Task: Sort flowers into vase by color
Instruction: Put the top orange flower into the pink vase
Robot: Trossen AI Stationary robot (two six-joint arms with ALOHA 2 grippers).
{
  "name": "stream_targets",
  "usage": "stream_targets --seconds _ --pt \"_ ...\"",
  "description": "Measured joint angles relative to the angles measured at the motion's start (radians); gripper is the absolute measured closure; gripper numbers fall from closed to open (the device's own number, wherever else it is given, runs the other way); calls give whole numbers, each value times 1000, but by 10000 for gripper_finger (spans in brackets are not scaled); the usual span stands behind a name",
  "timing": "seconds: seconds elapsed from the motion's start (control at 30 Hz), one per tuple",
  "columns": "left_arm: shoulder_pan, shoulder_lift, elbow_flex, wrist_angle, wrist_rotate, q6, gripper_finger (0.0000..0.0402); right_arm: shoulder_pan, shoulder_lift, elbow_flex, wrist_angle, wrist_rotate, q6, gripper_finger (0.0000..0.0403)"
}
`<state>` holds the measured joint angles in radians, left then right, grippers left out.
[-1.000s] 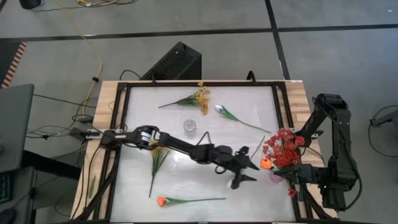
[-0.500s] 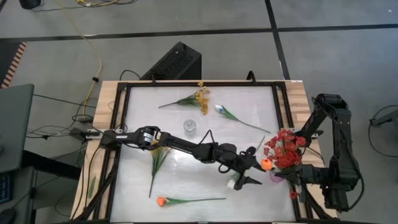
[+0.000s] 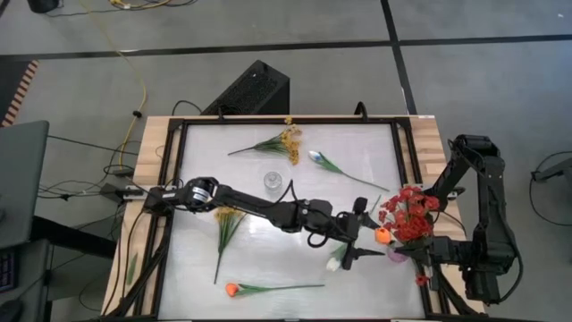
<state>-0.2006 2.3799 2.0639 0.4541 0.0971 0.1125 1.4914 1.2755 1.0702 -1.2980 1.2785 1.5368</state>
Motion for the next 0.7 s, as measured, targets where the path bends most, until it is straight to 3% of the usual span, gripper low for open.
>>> stream_targets --seconds 0.33,0.7 --pt "1 0 0 80 -41 -46 151 -11 0 0 -4 1 0 384" --pt "-4 0 0 97 25 -96 160 -29 0 0 -3 1 0 377"
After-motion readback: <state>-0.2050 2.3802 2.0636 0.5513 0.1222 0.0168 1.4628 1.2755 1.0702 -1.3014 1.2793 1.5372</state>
